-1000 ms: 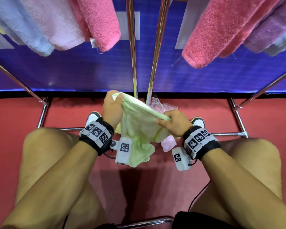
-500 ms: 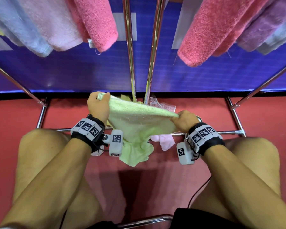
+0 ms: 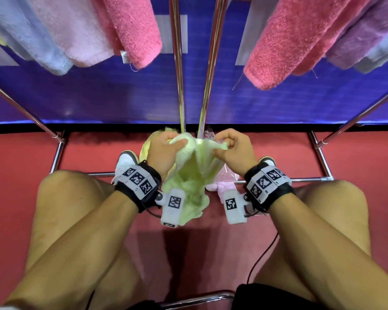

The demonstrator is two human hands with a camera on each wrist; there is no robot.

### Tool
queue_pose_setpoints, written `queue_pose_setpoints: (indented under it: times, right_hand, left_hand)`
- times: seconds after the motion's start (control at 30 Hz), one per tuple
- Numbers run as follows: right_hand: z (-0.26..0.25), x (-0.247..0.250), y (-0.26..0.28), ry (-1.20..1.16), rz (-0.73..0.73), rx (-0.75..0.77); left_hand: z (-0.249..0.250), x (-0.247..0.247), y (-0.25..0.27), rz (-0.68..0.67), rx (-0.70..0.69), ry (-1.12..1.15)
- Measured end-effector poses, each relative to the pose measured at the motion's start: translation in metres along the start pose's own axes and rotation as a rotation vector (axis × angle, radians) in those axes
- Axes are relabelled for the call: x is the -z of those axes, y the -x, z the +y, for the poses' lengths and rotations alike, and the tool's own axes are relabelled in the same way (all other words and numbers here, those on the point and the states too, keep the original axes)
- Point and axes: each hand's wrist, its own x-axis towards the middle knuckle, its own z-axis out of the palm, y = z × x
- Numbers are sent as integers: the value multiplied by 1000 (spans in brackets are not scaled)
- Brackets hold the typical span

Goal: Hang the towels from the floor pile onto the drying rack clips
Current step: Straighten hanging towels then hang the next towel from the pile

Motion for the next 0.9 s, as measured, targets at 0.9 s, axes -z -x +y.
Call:
queue_pose_setpoints:
  times: [0.9]
  right_hand:
    - [-11, -17, 2, -154, -93, -32]
  left_hand:
    - [6, -30, 9, -193, -82, -60]
